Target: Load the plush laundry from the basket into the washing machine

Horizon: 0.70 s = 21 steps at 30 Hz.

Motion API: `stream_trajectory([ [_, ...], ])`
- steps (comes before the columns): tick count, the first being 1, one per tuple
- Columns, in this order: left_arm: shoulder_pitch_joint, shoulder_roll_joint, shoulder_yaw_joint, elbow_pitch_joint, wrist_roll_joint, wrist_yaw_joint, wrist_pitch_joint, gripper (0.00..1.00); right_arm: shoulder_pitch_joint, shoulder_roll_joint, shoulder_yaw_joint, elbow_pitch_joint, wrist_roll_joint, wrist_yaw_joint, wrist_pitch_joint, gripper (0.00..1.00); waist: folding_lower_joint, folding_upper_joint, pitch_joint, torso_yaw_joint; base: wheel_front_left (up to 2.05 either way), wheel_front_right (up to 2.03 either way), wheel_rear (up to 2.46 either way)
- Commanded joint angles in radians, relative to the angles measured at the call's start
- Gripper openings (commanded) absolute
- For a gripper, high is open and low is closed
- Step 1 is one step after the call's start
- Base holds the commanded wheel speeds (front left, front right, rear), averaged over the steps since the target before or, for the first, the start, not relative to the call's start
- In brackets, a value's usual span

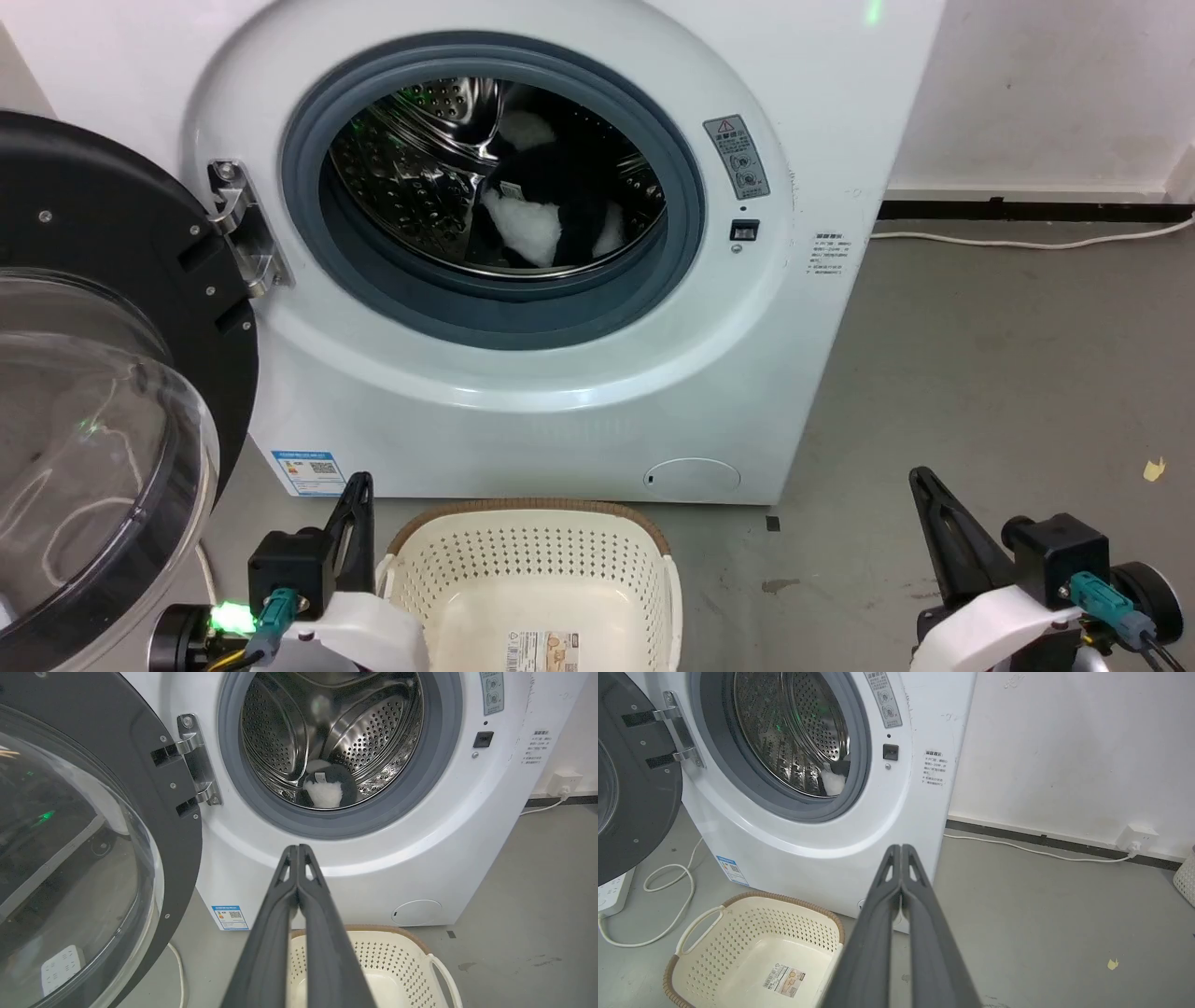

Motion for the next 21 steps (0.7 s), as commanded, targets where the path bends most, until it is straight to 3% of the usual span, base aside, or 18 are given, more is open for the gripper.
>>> stream_trajectory([
  [1,-0.015,-0.002,0.007,-0.009,0.012,-0.004,0.008,0.0,-0.012,0.0,-0.002,-0.007,-0.008,-0.001,0.006,0.0,0.0,0.0,0.0,0.0,0.0,0.0,0.0],
  [21,-0.016,-0.002,0.009,-0.016,0.018,-0.005,0.017,0.0,-0.014,0.0,-0.002,-0.009,-0.015,-0.001,0.015,0.0,0.0,0.0,0.001,-0.002,0.0,0.0,0.0],
])
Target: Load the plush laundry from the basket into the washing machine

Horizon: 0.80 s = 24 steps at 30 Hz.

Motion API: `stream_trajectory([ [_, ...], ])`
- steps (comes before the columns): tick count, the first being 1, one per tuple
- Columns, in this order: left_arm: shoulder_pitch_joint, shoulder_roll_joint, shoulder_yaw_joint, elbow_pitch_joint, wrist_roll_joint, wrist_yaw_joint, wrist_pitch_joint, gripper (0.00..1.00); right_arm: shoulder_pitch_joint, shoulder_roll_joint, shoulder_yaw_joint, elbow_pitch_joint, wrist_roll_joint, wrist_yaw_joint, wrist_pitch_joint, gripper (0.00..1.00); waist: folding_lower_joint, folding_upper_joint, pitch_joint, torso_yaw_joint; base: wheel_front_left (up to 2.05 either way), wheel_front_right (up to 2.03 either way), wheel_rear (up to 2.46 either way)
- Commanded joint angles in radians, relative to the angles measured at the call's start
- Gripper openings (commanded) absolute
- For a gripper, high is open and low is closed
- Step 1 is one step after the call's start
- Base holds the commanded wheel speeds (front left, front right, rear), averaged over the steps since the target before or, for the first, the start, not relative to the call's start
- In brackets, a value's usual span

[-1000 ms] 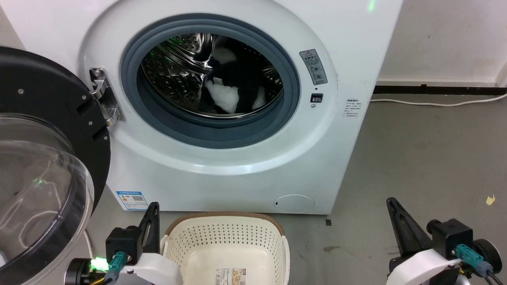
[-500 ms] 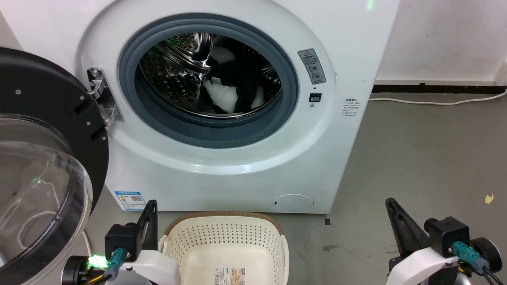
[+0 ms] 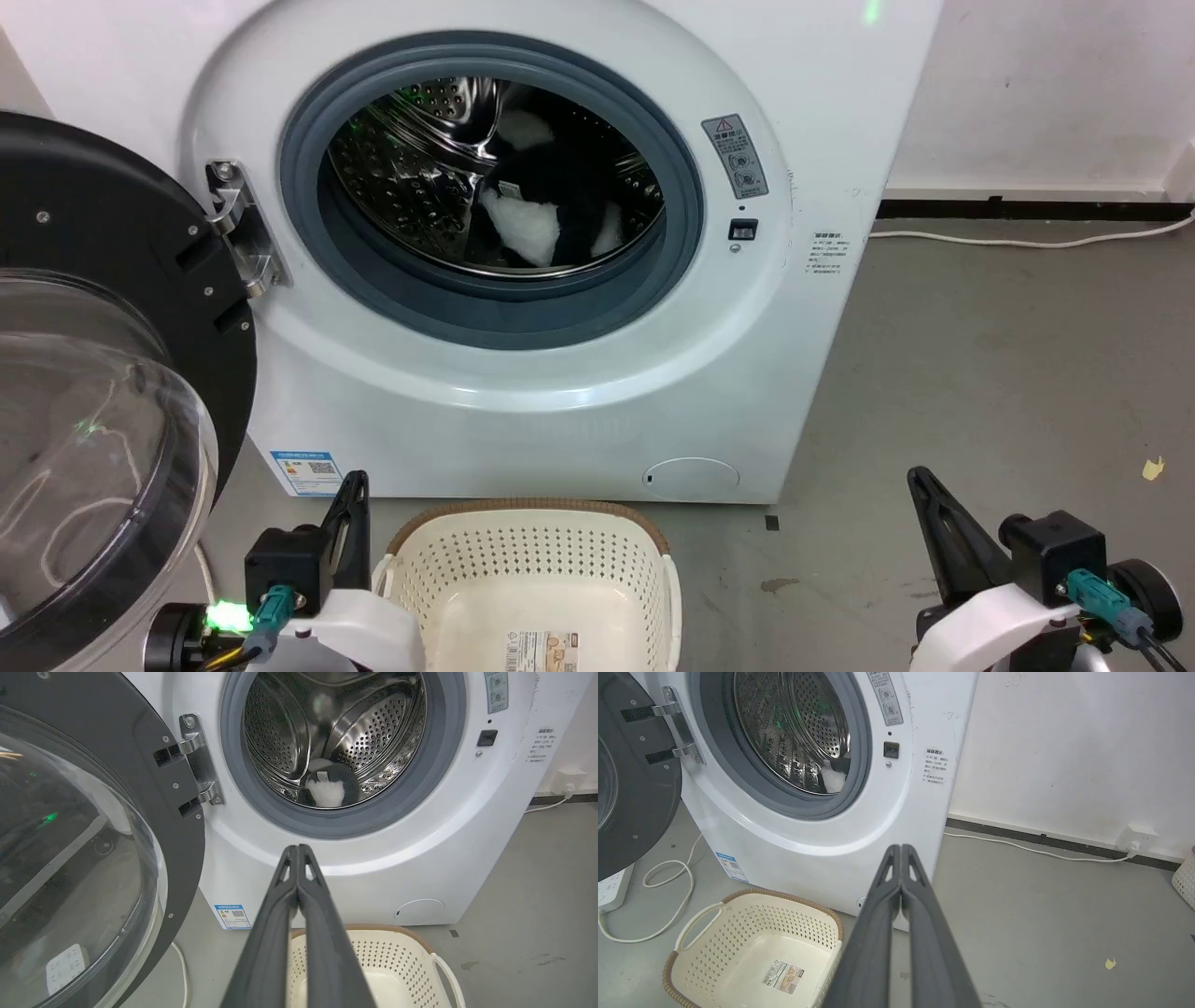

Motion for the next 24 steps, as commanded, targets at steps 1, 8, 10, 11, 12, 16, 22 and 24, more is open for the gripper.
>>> stream_trajectory([
  [1,-0.015,0.0,0.0,-0.005,0.009,-0.005,0.0,0.0,-0.012,0.0,-0.002,-0.005,-0.008,-0.001,0.0,0.0,0.0,-0.0001,0.0,0.0,0.0,0.0,0.0],
  [8,-0.015,0.0,0.0,-0.005,0.009,-0.005,0.0,0.0,-0.012,0.0,-0.002,-0.005,-0.008,-0.001,0.0,0.0,0.0,-0.0001,0.0,0.0,0.0,0.0,0.0],
  [10,-0.015,0.0,0.0,-0.005,0.009,-0.005,0.0,0.0,-0.012,0.0,-0.002,-0.005,-0.008,-0.001,0.0,0.0,0.0,-0.0001,0.0,0.0,0.0,0.0,0.0],
  [11,-0.015,0.0,0.0,-0.005,0.009,-0.005,0.0,0.0,-0.012,0.0,-0.002,-0.005,-0.008,-0.001,0.0,0.0,0.0,-0.0001,0.0,0.0,0.0,0.0,0.0],
  [12,-0.015,0.0,0.0,-0.005,0.009,-0.005,0.0,0.0,-0.012,0.0,-0.002,-0.005,-0.008,-0.001,0.0,0.0,0.0,-0.0001,0.0,0.0,0.0,0.0,0.0],
  [16,-0.015,0.0,0.0,-0.005,0.009,-0.005,0.0,0.0,-0.012,0.0,-0.002,-0.005,-0.008,-0.001,0.0,0.0,0.0,-0.0001,0.0,0.0,0.0,0.0,0.0],
  [22,-0.015,0.0,0.0,-0.005,0.009,-0.005,0.0,0.0,-0.012,0.0,-0.002,-0.005,-0.008,-0.001,0.0,0.0,0.0,-0.0001,0.0,0.0,0.0,0.0,0.0],
  [24,-0.015,0.0,0.0,-0.005,0.009,-0.005,0.0,0.0,-0.012,0.0,-0.002,-0.005,-0.008,-0.001,0.0,0.0,0.0,-0.0001,0.0,0.0,0.0,0.0,0.0],
])
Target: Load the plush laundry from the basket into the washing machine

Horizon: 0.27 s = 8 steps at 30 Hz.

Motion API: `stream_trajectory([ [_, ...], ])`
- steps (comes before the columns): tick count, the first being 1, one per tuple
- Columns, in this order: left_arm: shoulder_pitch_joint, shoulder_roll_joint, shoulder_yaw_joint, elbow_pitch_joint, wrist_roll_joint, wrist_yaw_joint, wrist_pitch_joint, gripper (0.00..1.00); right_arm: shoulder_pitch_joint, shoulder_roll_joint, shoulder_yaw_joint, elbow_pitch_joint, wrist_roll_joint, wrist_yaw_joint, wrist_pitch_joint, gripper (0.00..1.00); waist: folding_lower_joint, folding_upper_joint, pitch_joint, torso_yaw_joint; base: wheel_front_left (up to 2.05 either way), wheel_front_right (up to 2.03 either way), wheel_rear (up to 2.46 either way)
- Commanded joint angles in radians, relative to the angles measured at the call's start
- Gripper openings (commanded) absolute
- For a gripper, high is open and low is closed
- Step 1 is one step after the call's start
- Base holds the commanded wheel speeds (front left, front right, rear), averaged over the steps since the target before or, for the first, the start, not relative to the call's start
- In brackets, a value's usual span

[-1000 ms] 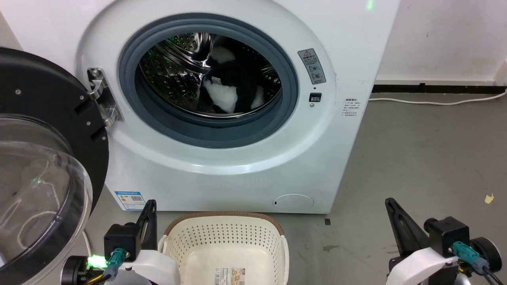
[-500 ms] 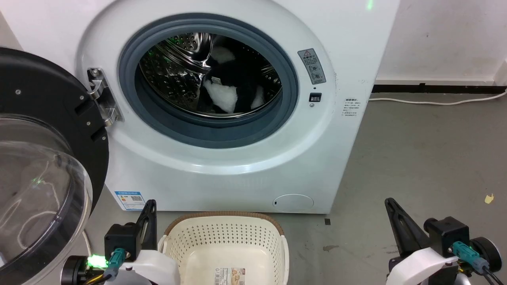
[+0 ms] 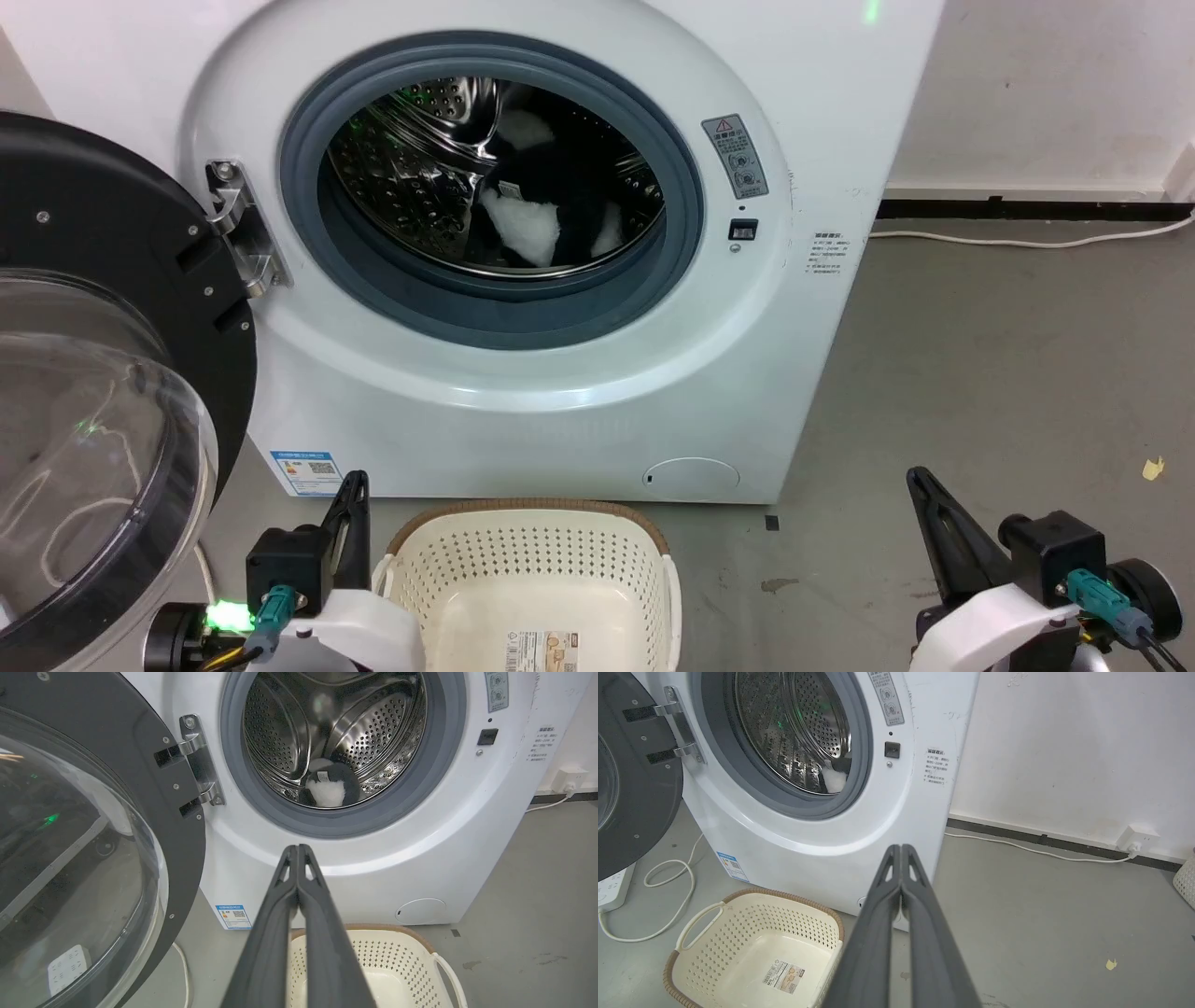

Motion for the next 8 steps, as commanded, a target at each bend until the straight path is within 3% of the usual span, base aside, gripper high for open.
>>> stream_trajectory([
  [1,-0.015,0.0,0.0,-0.005,0.002,-0.005,0.0,0.0,-0.012,0.0,-0.002,-0.005,-0.008,-0.001,0.0,0.0,0.0,0.0,0.0,0.0,0.0,0.0,0.0],
  [8,-0.015,0.0,0.0,-0.005,0.002,-0.005,0.0,0.0,-0.012,0.0,-0.002,-0.005,-0.008,-0.001,0.0,0.0,0.0,0.0,0.0,0.0,0.0,0.0,0.0],
])
